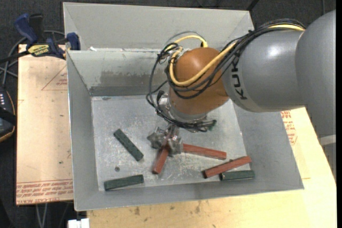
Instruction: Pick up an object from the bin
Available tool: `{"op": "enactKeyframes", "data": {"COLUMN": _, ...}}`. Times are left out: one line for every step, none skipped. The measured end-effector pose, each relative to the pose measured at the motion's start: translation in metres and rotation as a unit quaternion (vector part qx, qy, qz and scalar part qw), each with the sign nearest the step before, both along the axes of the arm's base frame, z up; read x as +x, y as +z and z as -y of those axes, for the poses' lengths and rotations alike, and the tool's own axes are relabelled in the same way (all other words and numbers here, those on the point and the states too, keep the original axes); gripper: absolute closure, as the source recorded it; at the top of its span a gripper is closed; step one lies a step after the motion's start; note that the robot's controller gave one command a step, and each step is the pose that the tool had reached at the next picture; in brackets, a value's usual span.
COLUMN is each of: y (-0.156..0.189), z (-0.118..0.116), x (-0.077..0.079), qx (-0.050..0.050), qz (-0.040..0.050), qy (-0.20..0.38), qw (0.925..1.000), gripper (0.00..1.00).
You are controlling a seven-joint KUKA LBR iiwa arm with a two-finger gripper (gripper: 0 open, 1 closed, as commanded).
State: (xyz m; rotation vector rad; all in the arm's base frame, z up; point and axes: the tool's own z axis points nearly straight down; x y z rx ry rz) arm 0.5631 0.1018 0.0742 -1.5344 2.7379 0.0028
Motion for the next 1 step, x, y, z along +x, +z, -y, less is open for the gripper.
{"op": "enactKeyframes", "data": {"y": 0.1442, "z": -0.0384, "x": 0.0335, "qx": 0.001, "qz": 0.0055, "qy": 0.066, "qw": 0.9978, "gripper": 1.0}}
